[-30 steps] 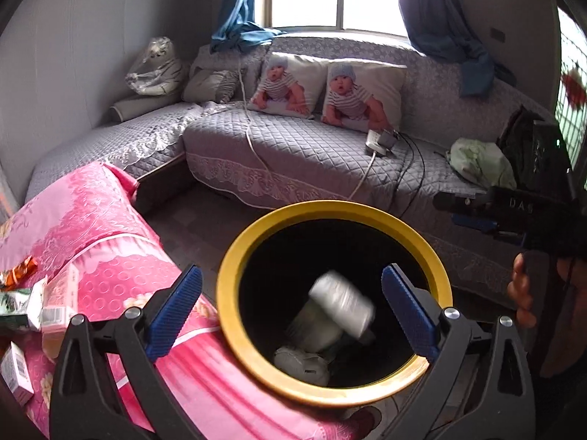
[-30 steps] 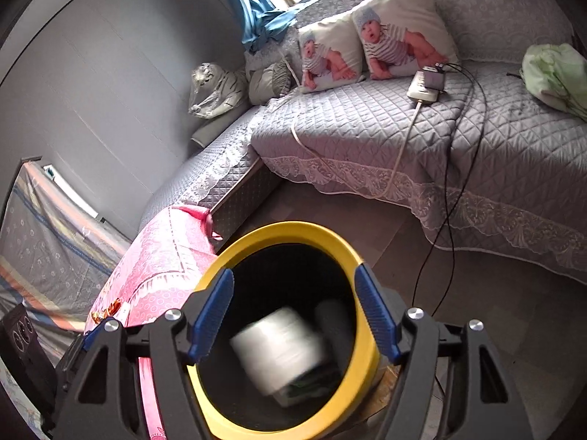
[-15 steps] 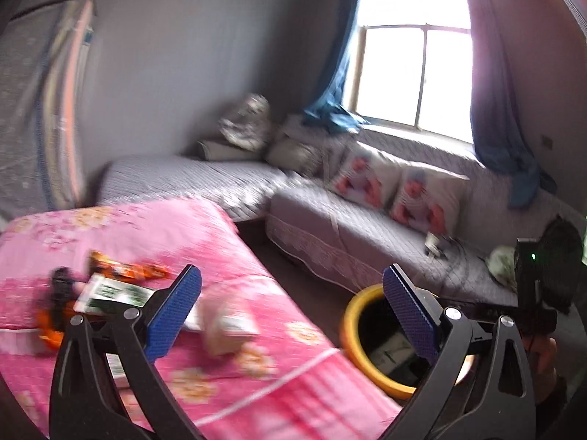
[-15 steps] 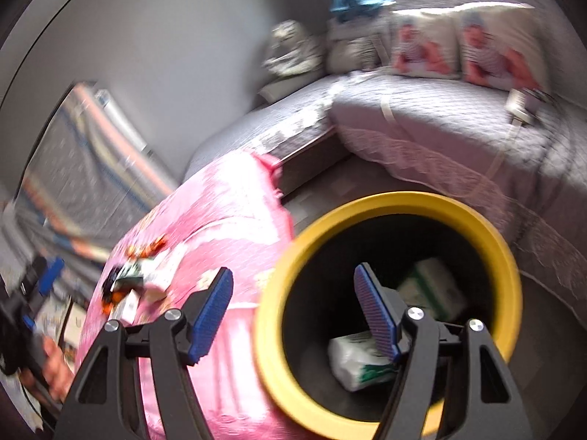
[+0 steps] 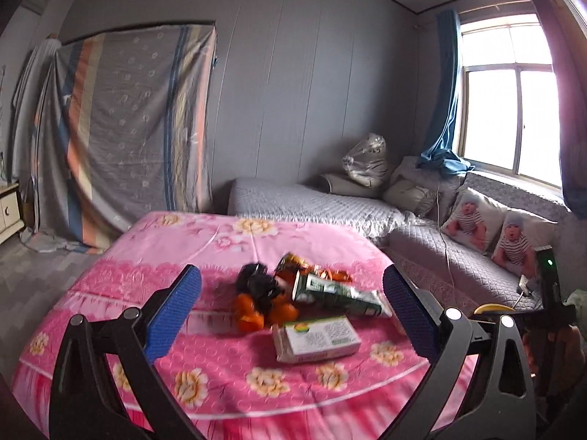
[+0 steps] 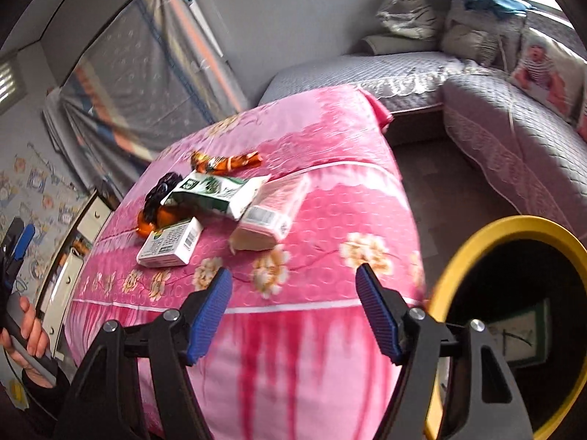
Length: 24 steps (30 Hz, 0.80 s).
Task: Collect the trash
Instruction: 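Move both tools back over the bed toward the remaining trash, then grasp the pink barcode carton with the right gripper and lift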
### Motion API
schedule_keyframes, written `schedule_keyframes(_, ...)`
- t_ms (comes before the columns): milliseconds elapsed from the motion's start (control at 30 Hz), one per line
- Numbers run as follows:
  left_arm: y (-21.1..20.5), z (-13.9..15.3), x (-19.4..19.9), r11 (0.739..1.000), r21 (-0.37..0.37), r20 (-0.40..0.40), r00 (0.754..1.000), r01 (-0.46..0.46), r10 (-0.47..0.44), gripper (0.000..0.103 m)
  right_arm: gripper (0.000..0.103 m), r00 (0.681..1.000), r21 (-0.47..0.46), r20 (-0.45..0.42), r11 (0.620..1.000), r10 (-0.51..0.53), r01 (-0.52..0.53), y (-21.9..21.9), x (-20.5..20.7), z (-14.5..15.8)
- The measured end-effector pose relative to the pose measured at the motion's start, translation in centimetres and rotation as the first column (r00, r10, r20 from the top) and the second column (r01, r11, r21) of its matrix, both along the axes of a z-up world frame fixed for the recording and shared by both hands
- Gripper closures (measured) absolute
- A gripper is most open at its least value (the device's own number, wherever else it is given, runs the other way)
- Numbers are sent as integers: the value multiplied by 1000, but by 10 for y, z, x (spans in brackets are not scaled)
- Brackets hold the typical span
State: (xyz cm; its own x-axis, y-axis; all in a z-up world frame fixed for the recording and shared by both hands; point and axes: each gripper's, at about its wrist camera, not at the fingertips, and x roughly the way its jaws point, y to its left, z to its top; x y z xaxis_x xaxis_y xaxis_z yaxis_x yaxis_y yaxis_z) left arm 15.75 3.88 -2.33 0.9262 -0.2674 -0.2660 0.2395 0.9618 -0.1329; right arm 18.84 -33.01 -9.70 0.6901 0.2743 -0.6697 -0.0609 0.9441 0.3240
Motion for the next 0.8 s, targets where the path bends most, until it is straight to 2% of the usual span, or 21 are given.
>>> schedule_keyframes(133,9,-21,-2,1000,25,-42,999,16,-15,8,36,999,-33,-45,999,31,-33,23,29,-4)
schedule_keyframes(300,9,-34,-2,996,72,-58,997,50,-46,8,36,994,-82,-93,994,61,-68,46,60,-8)
schedule_keyframes(567,5,-46,4,989,123,-93,993,83,-72,8,36,982,-174,-187,984,15,-49,60,107,-25)
schedule_keyframes(733,3,-50,10,988,128,-123,990,92,-76,8,37,972,-166,-232,984,23,-63,63,127,-39)
schedule_keyframes(800,1,-52,11,987,133,-128,989,89,-72,8,43,973,-168,-231,984,12,-52,62,129,-43)
